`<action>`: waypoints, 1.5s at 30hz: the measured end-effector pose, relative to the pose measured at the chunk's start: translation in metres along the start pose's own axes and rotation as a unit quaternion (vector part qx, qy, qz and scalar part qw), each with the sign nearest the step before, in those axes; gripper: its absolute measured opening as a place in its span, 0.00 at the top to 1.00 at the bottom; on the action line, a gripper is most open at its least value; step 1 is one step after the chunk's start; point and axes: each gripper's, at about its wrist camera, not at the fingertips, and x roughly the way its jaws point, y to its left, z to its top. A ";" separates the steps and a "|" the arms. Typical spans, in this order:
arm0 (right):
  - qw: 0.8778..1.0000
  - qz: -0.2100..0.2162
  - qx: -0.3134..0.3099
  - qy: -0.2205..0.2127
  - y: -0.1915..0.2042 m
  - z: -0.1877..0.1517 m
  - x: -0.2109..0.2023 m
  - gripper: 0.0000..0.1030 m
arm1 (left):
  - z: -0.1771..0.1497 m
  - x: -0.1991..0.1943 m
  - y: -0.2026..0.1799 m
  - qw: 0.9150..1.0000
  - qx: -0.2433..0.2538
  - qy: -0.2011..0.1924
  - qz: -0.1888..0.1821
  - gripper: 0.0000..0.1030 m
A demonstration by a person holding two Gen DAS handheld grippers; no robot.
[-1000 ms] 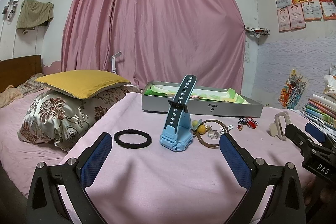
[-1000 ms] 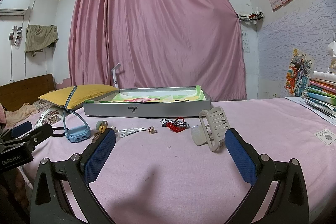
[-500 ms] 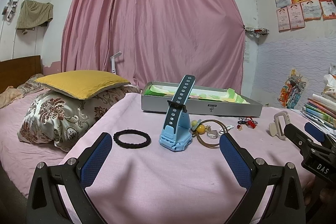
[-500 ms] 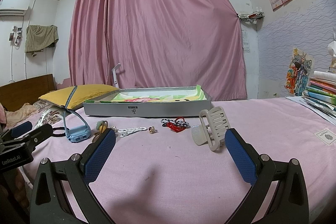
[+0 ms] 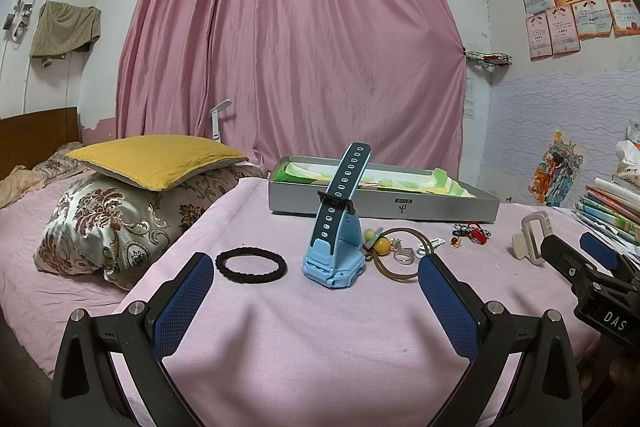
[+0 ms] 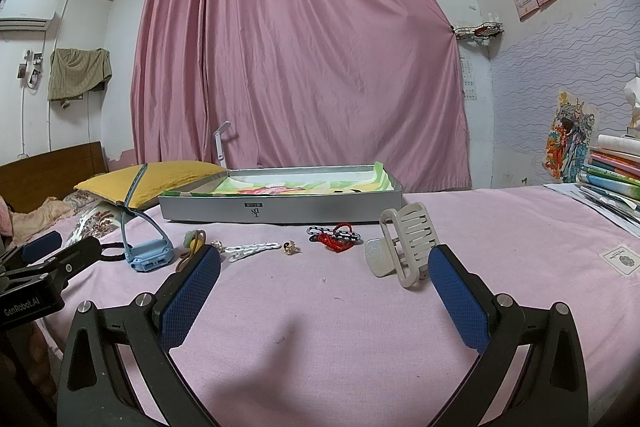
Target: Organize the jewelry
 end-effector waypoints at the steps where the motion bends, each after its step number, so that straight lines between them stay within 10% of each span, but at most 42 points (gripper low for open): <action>1: 1.000 0.000 0.000 0.000 0.000 0.000 0.000 0.01 | 0.000 0.000 0.000 1.000 0.000 0.000 0.000 0.01; 32: 1.000 0.002 -0.001 0.001 0.000 -0.002 0.003 0.01 | 0.000 0.000 0.000 1.000 0.001 0.002 0.000 0.01; 45: 0.995 0.024 -0.054 0.077 -0.007 0.019 0.030 0.01 | 0.019 0.023 0.008 0.997 0.012 0.054 -0.057 0.01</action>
